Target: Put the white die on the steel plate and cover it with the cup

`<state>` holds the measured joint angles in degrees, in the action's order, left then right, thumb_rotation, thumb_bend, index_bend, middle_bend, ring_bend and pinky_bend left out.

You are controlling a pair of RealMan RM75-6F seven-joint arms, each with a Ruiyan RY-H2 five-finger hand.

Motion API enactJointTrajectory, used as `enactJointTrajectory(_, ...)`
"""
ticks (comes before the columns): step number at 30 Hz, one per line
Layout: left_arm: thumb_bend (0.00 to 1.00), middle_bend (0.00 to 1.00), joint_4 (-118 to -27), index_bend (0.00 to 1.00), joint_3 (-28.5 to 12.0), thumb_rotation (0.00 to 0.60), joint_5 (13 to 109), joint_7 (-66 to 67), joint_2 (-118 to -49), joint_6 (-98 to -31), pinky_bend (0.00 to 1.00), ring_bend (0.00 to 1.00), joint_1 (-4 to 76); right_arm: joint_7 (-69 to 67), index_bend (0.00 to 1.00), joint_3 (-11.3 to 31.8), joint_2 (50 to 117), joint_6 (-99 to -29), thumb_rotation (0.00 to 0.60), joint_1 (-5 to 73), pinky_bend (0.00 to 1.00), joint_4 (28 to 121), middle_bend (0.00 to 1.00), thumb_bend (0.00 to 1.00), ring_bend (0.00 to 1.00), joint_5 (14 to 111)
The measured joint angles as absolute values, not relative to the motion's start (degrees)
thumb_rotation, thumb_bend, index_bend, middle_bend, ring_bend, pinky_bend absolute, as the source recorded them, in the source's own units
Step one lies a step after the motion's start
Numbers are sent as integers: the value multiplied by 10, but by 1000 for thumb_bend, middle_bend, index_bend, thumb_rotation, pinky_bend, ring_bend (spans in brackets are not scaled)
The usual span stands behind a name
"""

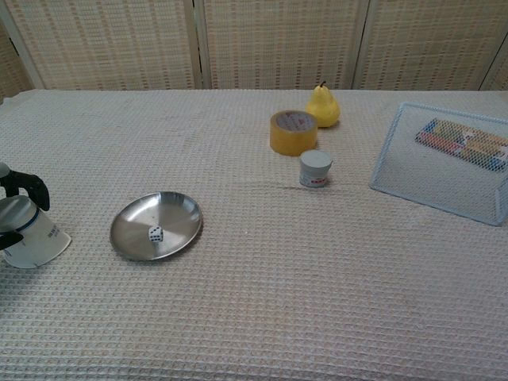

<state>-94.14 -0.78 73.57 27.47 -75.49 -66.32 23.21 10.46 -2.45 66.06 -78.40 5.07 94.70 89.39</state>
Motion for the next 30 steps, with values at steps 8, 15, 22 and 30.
enactJointTrajectory(8, 369, 485, -945, 416, -12, 600, 782, 223, -753, -692, 746, 437, 229, 102, 0, -25, 660, -782, 451, 52, 0, 948, 0, 268, 0, 895)
enactJointTrajectory(15, 369, 505, -973, 415, -33, 600, 809, 187, -755, -673, 738, 460, 257, 94, 0, -28, 656, -784, 452, 52, 0, 950, 0, 268, 0, 903)
enactJointTrajectory(22, 369, 518, -992, 413, -55, 600, 788, 245, -794, -638, 746, 473, 297, 84, 0, -30, 651, -786, 450, 52, 0, 951, 0, 268, 0, 907)
enactJointTrajectory(30, 368, 517, -985, 407, -67, 600, 734, 316, -846, -606, 746, 473, 334, 71, 0, -31, 646, -788, 451, 52, 0, 951, 0, 268, 0, 912)
